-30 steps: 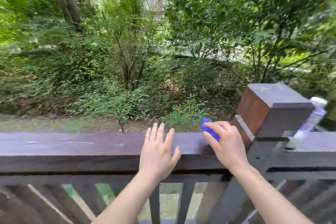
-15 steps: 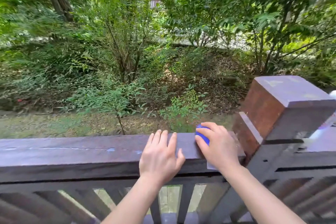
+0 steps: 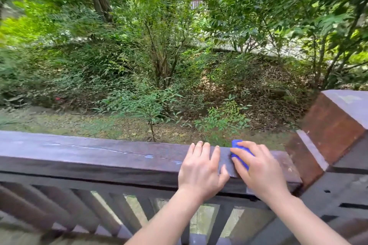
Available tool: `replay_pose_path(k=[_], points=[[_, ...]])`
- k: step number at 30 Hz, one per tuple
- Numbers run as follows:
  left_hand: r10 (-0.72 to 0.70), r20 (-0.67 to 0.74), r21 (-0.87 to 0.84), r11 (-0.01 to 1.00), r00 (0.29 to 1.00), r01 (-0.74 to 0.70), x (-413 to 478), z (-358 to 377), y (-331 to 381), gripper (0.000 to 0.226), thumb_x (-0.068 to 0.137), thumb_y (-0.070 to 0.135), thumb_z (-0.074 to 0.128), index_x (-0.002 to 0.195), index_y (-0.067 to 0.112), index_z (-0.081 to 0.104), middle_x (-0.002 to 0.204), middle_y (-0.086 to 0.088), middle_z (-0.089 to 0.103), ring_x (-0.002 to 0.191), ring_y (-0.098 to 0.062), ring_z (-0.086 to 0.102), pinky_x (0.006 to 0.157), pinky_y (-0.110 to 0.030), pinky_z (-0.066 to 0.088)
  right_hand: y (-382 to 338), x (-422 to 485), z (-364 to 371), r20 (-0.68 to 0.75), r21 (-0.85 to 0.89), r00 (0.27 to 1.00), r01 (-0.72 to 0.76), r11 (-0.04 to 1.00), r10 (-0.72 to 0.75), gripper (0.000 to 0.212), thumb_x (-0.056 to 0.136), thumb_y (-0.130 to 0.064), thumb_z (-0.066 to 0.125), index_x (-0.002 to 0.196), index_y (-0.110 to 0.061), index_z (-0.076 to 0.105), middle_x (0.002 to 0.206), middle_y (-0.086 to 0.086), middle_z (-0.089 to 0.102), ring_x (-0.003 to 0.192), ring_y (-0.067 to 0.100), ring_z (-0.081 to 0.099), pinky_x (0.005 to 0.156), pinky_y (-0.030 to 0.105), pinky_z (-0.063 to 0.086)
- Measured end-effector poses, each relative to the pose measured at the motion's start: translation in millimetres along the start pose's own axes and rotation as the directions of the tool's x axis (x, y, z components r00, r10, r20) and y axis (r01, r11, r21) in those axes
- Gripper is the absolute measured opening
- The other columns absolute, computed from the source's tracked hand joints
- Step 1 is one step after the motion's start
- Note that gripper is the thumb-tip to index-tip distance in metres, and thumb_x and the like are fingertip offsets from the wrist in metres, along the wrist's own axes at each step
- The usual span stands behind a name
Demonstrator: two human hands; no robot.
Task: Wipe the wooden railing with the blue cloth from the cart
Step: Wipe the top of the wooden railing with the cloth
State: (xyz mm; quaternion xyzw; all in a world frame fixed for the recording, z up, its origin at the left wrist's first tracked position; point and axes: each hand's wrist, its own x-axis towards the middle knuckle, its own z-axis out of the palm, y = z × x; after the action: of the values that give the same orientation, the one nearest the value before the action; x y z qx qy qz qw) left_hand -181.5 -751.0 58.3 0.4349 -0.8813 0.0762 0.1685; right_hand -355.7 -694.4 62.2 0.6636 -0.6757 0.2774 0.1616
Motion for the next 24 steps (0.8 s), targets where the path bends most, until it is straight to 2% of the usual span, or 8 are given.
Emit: replay_pose_path(k=[4, 7, 9, 11, 14, 18, 22, 24], points=[[0.042, -0.108, -0.115, 0.992, 0.993, -0.055, -6.4, -9.5, -8.0, 0.054, 0.088, 0.044, 0.048, 0.135, 0.017, 0.057, 0.139, -0.017, 0.059, 0.136, -0.033, 0.049, 0.119, -0.055, 0.031, 12.0, 14.7, 3.2, -0.022, 0.0, 0.981, -0.194, 0.981, 0.194, 0.015, 0.082, -0.02, 0.072, 0.098, -0.021, 0.074, 0.101, 0.003, 0.069, 0.079, 0.033, 0.06, 0.074, 0.04, 0.053], [0.01, -0.42, -0.193, 0.976, 0.908, -0.1, -33.8, -15.5, -43.4, 0.042, 0.086, 0.031, 0.057, 0.125, 0.016, 0.059, 0.124, -0.015, 0.063, 0.12, -0.035, 0.055, 0.113, -0.051, 0.039, 6.5, 13.7, 11.7, -0.046, -0.066, 0.972, -0.232, 0.97, 0.229, 0.013, 0.083, -0.021, 0.071, 0.095, -0.023, 0.074, 0.1, 0.003, 0.069, 0.079, 0.035, 0.059, 0.073, 0.04, 0.051], [-0.048, -0.55, -0.152, 0.987, 0.834, -0.043, -64.2, -18.8, -88.1, 0.03, 0.086, 0.024, 0.058, 0.114, 0.014, 0.062, 0.111, -0.014, 0.063, 0.107, -0.036, 0.056, 0.102, -0.048, 0.045, 2.1, 15.3, 11.7, -0.056, -0.074, 0.964, -0.265, 0.961, 0.261, 0.013, 0.086, -0.025, 0.063, 0.093, -0.023, 0.075, 0.1, 0.004, 0.069, 0.079, 0.035, 0.059, 0.073, 0.04, 0.05], [-0.124, -0.584, -0.088, 0.992, 0.802, 0.089, -93.3, -17.9, -142.6, 0.021, 0.087, 0.022, 0.057, 0.103, 0.011, 0.065, 0.102, -0.014, 0.063, 0.099, -0.035, 0.057, 0.091, -0.045, 0.046, -9.5, 17.7, 14.2, -0.05, -0.073, 0.957, -0.287, 0.955, 0.284, 0.016, 0.088, -0.026, 0.061, 0.092, -0.022, 0.076, 0.101, 0.005, 0.069, 0.079, 0.035, 0.059, 0.075, 0.039, 0.048], [-0.189, -0.616, -0.024, 0.975, 0.764, 0.222, -110.6, -15.5, -216.7, 0.022, 0.091, 0.022, 0.052, 0.094, 0.007, 0.068, 0.099, -0.016, 0.064, 0.095, -0.037, 0.06, 0.088, -0.046, 0.045, -32.2, 21.6, 20.5, -0.06, -0.046, 0.973, -0.224, 0.973, 0.222, 0.038, 0.085, -0.039, 0.045, 0.094, -0.018, 0.076, 0.1, 0.007, 0.069, 0.078, 0.035, 0.06, 0.077, 0.04, 0.044], [-0.077, -0.597, 0.022, 0.993, 0.798, 0.112, -102.2, 6.9, -266.1, 0.024, 0.098, 0.026, 0.044, 0.088, 0.012, 0.061, 0.095, -0.011, 0.06, 0.086, -0.038, 0.061, 0.079, -0.046, 0.048, -69.7, 32.7, 33.6, -0.053, -0.029, 0.977, -0.206, 0.978, 0.205, 0.045, 0.084, -0.045, 0.041, 0.096, -0.019, 0.075, 0.102, 0.006, 0.068, 0.08, 0.034, 0.058, 0.078, 0.042, 0.046], [-0.099, -0.685, -0.027, 0.994, 0.721, 0.11, -90.2, 31.6, -275.7, 0.022, 0.097, 0.033, 0.038, 0.091, 0.019, 0.053, 0.101, -0.003, 0.05, 0.086, -0.03, 0.05, 0.079, -0.043, 0.037, -92.8, 30.1, 49.1, -0.019, -0.044, 1.0, 0.02, 0.999, -0.021, 0.036, 0.09, -0.04, 0.048, 0.102, -0.019, 0.074, 0.109, 0.005, 0.067, 0.081, 0.033, 0.056, 0.078, 0.044, 0.047], [-0.076, -0.712, -0.015, 0.996, 0.698, 0.093, -88.2, 37.2, -277.9, 0.024, 0.097, 0.034, 0.036, 0.092, 0.019, 0.054, 0.103, -0.003, 0.051, 0.085, -0.029, 0.049, 0.079, -0.043, 0.035, -81.3, 31.0, 45.5, 0.034, -0.07, 0.999, 0.013, 0.997, -0.011, 0.039, 0.091, -0.041, 0.046, 0.105, -0.017, 0.074, 0.111, 0.006, 0.067, 0.087, 0.036, 0.06, 0.081, 0.048, 0.049]])
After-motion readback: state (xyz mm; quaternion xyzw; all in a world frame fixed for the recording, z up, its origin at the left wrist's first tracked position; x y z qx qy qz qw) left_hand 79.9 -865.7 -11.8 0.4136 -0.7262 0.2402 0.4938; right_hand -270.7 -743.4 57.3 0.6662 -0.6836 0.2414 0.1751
